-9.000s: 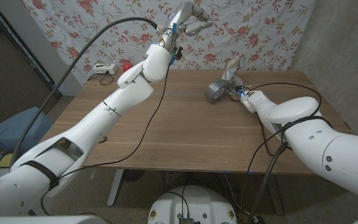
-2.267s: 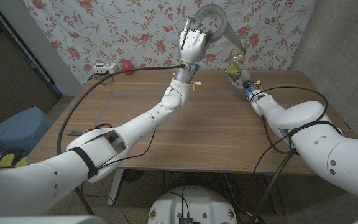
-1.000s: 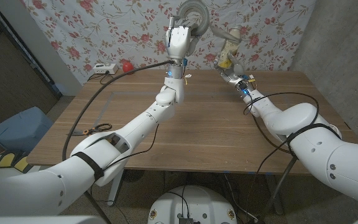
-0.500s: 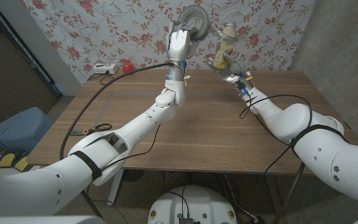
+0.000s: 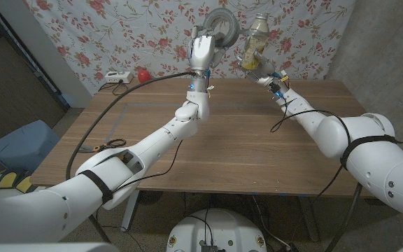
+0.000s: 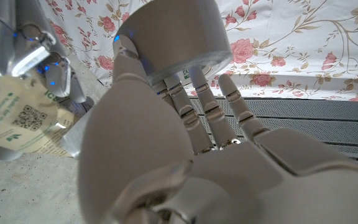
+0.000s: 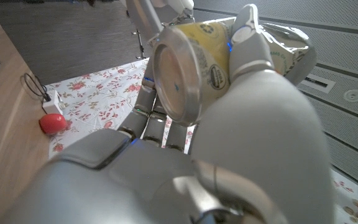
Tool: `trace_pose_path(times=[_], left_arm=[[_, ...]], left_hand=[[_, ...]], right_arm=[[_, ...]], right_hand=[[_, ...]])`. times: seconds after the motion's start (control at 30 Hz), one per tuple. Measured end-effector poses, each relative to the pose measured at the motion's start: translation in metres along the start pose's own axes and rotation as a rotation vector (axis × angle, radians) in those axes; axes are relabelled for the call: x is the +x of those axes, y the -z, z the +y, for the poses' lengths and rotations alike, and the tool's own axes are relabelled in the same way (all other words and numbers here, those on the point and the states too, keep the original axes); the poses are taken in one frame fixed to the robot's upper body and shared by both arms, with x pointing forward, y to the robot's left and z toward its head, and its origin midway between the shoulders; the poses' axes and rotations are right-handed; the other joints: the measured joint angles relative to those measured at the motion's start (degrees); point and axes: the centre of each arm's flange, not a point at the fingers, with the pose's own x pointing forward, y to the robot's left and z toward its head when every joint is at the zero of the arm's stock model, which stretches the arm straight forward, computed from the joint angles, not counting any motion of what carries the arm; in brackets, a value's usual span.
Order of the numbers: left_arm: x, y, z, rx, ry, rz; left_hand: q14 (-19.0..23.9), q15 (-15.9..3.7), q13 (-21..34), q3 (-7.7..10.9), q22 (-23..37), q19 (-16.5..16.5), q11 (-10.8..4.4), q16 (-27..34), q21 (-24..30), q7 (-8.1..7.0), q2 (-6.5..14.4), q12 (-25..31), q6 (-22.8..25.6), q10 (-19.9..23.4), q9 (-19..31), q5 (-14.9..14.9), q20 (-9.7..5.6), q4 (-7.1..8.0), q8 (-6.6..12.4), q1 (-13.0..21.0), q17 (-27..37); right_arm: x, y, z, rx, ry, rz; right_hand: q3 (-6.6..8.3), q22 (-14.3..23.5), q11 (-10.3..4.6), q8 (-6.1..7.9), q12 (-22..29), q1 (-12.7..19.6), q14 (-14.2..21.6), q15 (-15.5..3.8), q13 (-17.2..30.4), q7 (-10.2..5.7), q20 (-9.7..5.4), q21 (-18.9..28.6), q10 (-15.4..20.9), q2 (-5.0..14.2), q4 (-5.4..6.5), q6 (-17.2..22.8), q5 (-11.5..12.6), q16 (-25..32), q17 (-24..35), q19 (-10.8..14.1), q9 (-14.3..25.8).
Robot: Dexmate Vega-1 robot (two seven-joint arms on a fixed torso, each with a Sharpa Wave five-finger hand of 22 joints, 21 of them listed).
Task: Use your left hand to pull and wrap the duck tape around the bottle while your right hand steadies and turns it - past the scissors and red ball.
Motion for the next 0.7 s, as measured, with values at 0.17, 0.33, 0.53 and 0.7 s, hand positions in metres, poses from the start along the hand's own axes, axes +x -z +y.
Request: trace_pose_path(times=[0.17,0.33,0.53,0.7], left_arm=[[-0.001,0.001,-0.002,-0.011,0.000,0.011],[-0.001,0.000,-0.004,-0.023,0.001,0.008],[-0.002,-0.001,-0.004,-0.029,0.001,0.005],[-0.002,-0.002,-0.005,-0.034,0.002,0.004]], left_hand=[[0.3,-0.31,-0.1,-0.06,0.0,0.2,-0.09,0.0,0.0,-0.12,0.0,-0.8,-0.1,0.1,0.5,0.0,-0.21,0.06,3.50,0.0,0.2],[0.3,-0.31,-10.5,-0.05,0.0,0.2,-0.17,0.0,0.0,-0.42,-0.7,-1.1,-0.2,0.0,0.0,10.3,-0.21,0.05,3.82,0.7,0.2],[0.3,-0.31,-10.5,-0.05,0.0,0.2,-0.16,0.0,0.0,-0.95,-0.7,-1.0,0.3,0.0,0.0,10.6,-0.21,0.05,3.65,0.7,0.2],[1.9,-0.41,-10.5,-0.62,0.0,0.2,-0.17,0.0,0.0,-1.12,-0.7,-1.0,0.5,0.0,0.0,10.6,-0.21,0.47,3.36,0.7,0.7]], right_arm=[[0.011,0.039,0.003,0.048,0.013,0.136],[0.017,0.081,0.011,0.076,-0.004,0.288],[0.019,0.100,0.015,0.084,-0.007,0.359],[0.021,0.109,0.017,0.088,-0.005,0.394]], right_hand=[[0.00,-0.1,0.00,-0.10,0.0,0.0,0.0,0.00,0.0,0.20,-0.07,0.0,0.0,0.00,0.00,-0.2,0.0,0.0,0.0,0.2,0.2],[0.86,-0.1,-0.66,0.15,0.1,0.0,0.0,-0.01,1.2,0.92,-0.37,0.0,0.6,-0.01,-0.86,0.5,0.0,-0.2,0.0,0.5,-0.1],[0.86,-0.1,-5.05,0.19,0.1,-2.9,0.0,-0.04,1.3,2.63,-0.40,0.0,5.0,-2.88,-0.86,2.3,0.0,-0.2,0.0,0.6,0.0],[0.95,-0.1,-6.25,0.05,0.1,-2.9,0.5,-0.55,8.3,2.55,-0.40,0.0,6.2,-2.89,-0.95,2.4,0.0,-0.2,-0.1,0.6,0.5]])
